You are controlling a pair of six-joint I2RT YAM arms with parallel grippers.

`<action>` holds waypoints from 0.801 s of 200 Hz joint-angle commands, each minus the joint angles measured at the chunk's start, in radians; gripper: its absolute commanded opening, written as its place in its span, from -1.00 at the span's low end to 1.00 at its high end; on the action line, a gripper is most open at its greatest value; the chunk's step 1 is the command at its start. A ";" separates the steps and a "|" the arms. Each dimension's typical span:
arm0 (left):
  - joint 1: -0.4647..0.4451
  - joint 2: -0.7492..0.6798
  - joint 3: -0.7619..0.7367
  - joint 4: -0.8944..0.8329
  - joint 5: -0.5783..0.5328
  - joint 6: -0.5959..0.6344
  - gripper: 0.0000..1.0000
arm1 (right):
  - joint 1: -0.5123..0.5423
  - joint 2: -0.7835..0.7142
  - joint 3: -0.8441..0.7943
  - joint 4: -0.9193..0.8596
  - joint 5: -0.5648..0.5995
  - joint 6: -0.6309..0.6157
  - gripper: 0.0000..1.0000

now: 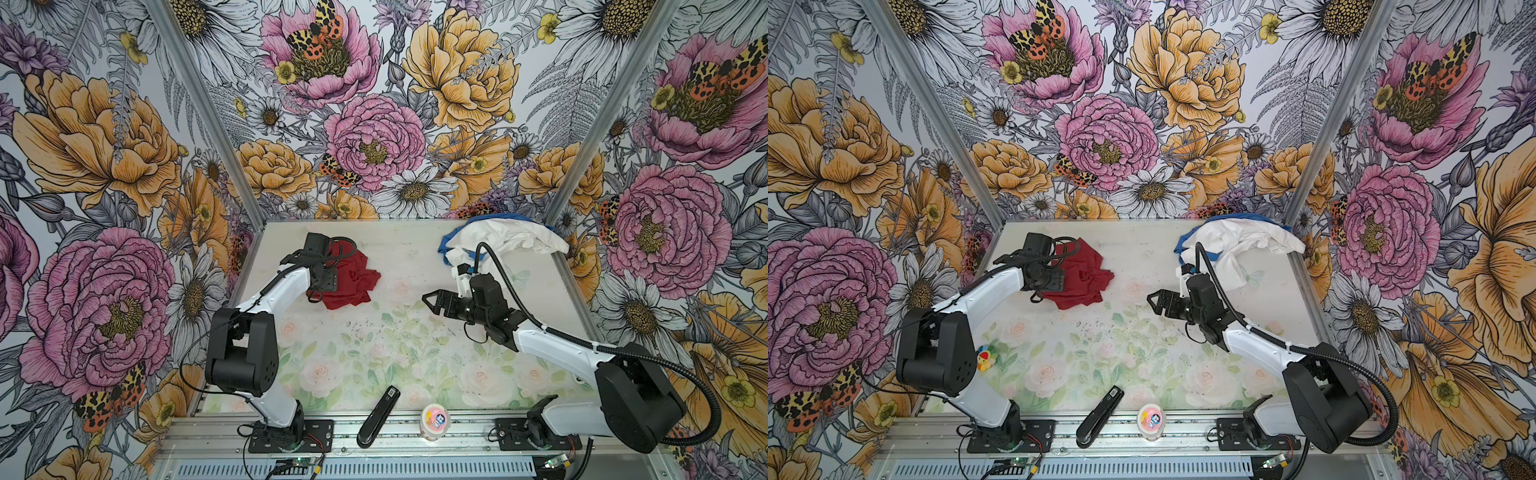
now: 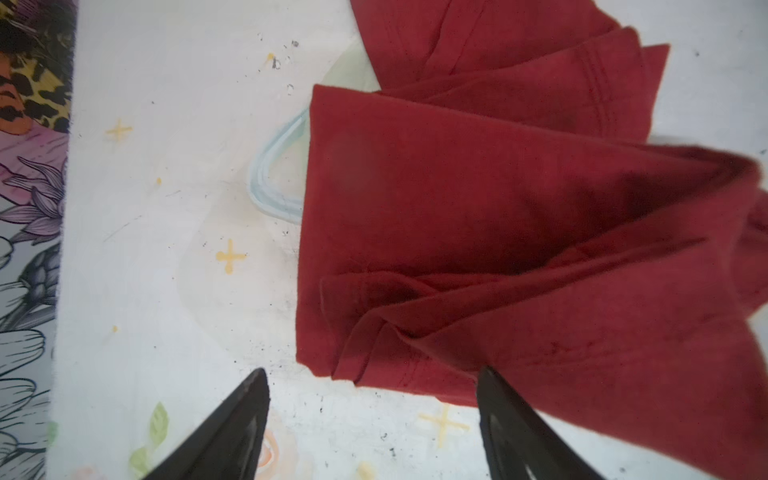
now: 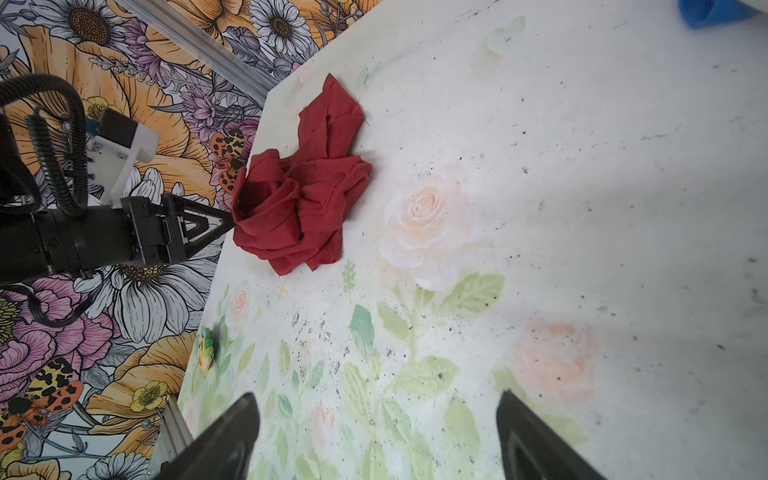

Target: Pick out a specific cloth from the pile

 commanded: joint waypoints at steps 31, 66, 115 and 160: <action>-0.127 -0.268 -0.177 0.075 0.027 0.425 0.97 | 0.006 -0.010 0.010 0.031 -0.009 -0.015 0.79; -0.203 -0.328 -0.397 0.167 -0.045 0.835 0.98 | 0.005 0.023 0.036 0.046 -0.063 -0.029 0.79; -0.124 -0.191 -0.352 0.342 -0.032 0.956 0.98 | 0.005 0.026 0.048 0.046 -0.088 -0.041 0.79; -0.122 -0.021 -0.279 0.374 -0.015 1.002 0.98 | 0.008 -0.006 0.060 0.017 -0.068 -0.060 0.98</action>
